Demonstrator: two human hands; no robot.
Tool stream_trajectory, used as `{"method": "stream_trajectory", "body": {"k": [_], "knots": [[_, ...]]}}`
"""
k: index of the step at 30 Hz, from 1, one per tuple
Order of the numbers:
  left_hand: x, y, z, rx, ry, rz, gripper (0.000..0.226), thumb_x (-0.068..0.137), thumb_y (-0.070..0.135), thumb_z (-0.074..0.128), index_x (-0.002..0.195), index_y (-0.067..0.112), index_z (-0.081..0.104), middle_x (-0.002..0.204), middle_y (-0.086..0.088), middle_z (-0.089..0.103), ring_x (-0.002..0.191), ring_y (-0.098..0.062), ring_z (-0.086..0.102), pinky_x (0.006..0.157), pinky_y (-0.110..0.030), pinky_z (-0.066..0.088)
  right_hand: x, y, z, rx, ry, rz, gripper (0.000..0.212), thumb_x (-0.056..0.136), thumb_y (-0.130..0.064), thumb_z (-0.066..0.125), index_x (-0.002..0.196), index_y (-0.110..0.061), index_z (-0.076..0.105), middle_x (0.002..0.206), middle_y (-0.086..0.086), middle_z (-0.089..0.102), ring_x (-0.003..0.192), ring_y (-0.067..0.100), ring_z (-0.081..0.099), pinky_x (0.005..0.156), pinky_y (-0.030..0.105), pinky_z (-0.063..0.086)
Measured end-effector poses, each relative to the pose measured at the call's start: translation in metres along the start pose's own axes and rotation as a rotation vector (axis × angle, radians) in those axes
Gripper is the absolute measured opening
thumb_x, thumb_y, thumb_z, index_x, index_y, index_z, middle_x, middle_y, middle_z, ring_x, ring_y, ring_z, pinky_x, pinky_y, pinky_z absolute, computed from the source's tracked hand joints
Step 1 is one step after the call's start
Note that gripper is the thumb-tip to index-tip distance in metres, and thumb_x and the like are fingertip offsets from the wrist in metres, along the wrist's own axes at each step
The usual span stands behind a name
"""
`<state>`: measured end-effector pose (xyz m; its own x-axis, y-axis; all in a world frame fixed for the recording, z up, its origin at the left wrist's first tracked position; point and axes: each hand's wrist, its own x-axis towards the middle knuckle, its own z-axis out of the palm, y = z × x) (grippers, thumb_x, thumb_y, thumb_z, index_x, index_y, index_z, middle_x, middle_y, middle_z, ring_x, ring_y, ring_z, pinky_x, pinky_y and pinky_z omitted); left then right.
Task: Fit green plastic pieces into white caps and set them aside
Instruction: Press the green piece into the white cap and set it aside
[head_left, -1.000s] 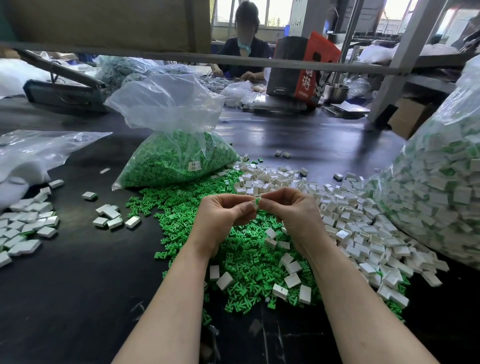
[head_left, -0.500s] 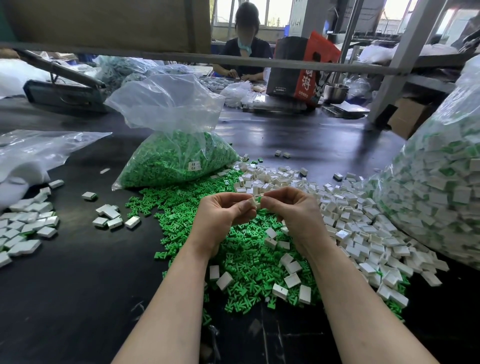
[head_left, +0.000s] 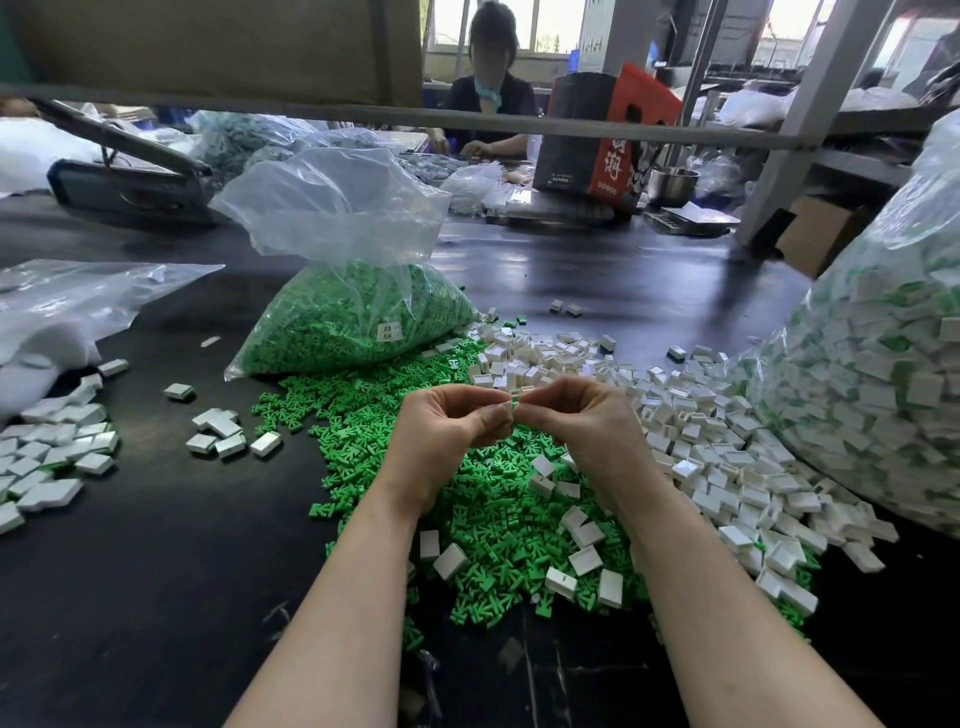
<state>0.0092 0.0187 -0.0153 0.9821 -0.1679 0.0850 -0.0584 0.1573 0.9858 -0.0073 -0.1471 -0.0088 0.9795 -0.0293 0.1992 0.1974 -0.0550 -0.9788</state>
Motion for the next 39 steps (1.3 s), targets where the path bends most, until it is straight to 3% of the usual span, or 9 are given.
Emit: {"method": "stream_trajectory", "body": {"k": [4, 11, 14, 20, 23, 26, 32, 35, 39], "knots": [[0.0004, 0.0026, -0.0008, 0.057, -0.003, 0.033, 0.011, 0.082, -0.004, 0.071, 0.092, 0.000, 0.075, 0.083, -0.014, 0.076, 0.071, -0.019, 0.072, 0.066, -0.019, 0.056, -0.0002, 0.0016, -0.0046, -0.048, -0.030, 0.063, 0.011, 0.077, -0.010, 0.080, 0.085, -0.011, 0.073, 0.077, 0.001, 0.075, 0.063, 0.002, 0.065, 0.055, 0.012, 0.047], [0.0004, 0.0042, -0.0022, 0.157, 0.002, 0.064, 0.011, 0.083, -0.004, 0.071, 0.089, 0.004, 0.076, 0.080, -0.008, 0.076, 0.071, -0.016, 0.072, 0.066, -0.018, 0.055, -0.0001, 0.0026, -0.0039, -0.164, -0.087, 0.049, 0.007, 0.087, -0.016, 0.073, 0.085, -0.010, 0.074, 0.077, 0.007, 0.075, 0.058, 0.002, 0.062, 0.053, 0.010, 0.043], [0.0000, 0.0058, -0.0029, 0.170, 0.002, 0.063, 0.010, 0.082, -0.002, 0.073, 0.089, 0.005, 0.076, 0.079, -0.007, 0.076, 0.071, -0.015, 0.072, 0.066, -0.019, 0.055, -0.0001, 0.0018, -0.0040, -0.198, -0.095, 0.015, 0.006, 0.090, -0.014, 0.070, 0.084, -0.013, 0.073, 0.077, 0.005, 0.075, 0.061, 0.005, 0.065, 0.058, 0.012, 0.046], [-0.0010, 0.0064, -0.0034, 0.241, -0.015, 0.053, 0.010, 0.081, 0.002, 0.075, 0.085, 0.011, 0.077, 0.078, -0.006, 0.076, 0.074, -0.022, 0.073, 0.070, -0.025, 0.059, 0.0014, 0.0015, -0.0052, -0.361, -0.095, -0.021, 0.009, 0.089, -0.019, 0.071, 0.084, -0.012, 0.074, 0.075, 0.000, 0.075, 0.072, 0.017, 0.071, 0.074, 0.028, 0.056], [-0.0010, 0.0066, -0.0029, 0.226, -0.011, 0.061, 0.009, 0.081, 0.003, 0.075, 0.086, 0.011, 0.076, 0.079, -0.008, 0.076, 0.077, -0.025, 0.074, 0.073, -0.029, 0.060, 0.0006, 0.0027, -0.0028, -0.336, -0.071, -0.031, 0.009, 0.089, -0.019, 0.071, 0.083, -0.013, 0.074, 0.073, 0.000, 0.075, 0.066, 0.012, 0.068, 0.067, 0.021, 0.054], [-0.0019, 0.0071, -0.0012, 0.192, -0.012, 0.084, 0.010, 0.082, 0.001, 0.074, 0.086, 0.011, 0.076, 0.078, -0.007, 0.076, 0.073, -0.020, 0.073, 0.068, -0.023, 0.058, 0.0001, 0.0032, -0.0022, -0.284, -0.066, -0.012, 0.010, 0.092, -0.020, 0.067, 0.084, -0.015, 0.072, 0.072, 0.002, 0.074, 0.060, 0.006, 0.063, 0.059, 0.016, 0.048], [-0.0002, 0.0068, -0.0009, 0.149, -0.031, 0.081, 0.010, 0.082, 0.000, 0.074, 0.085, 0.010, 0.076, 0.079, -0.010, 0.076, 0.072, -0.019, 0.073, 0.068, -0.022, 0.057, 0.0004, 0.0026, -0.0011, -0.408, -0.208, 0.042, 0.027, 0.103, -0.027, 0.048, 0.087, -0.011, 0.063, 0.066, 0.003, 0.065, 0.057, 0.014, 0.051, 0.056, 0.027, 0.043], [0.0008, 0.0054, -0.0018, 0.188, -0.049, 0.066, 0.008, 0.083, 0.004, 0.074, 0.088, 0.010, 0.075, 0.081, -0.010, 0.076, 0.075, -0.021, 0.072, 0.072, -0.027, 0.060, 0.0009, 0.0027, 0.0005, -0.429, -0.245, 0.031, 0.029, 0.105, -0.025, 0.043, 0.088, -0.008, 0.058, 0.072, 0.008, 0.056, 0.065, 0.019, 0.048, 0.064, 0.038, 0.041], [0.0021, 0.0057, -0.0052, 0.276, -0.131, 0.021, 0.009, 0.094, 0.016, 0.063, 0.092, 0.008, 0.066, 0.070, -0.002, 0.070, 0.059, -0.009, 0.061, 0.054, -0.016, 0.046, -0.0007, 0.0014, 0.0000, -0.298, -0.233, -0.020, 0.026, 0.104, -0.019, 0.045, 0.085, -0.007, 0.058, 0.068, -0.001, 0.051, 0.063, 0.009, 0.047, 0.061, 0.024, 0.041]]}}
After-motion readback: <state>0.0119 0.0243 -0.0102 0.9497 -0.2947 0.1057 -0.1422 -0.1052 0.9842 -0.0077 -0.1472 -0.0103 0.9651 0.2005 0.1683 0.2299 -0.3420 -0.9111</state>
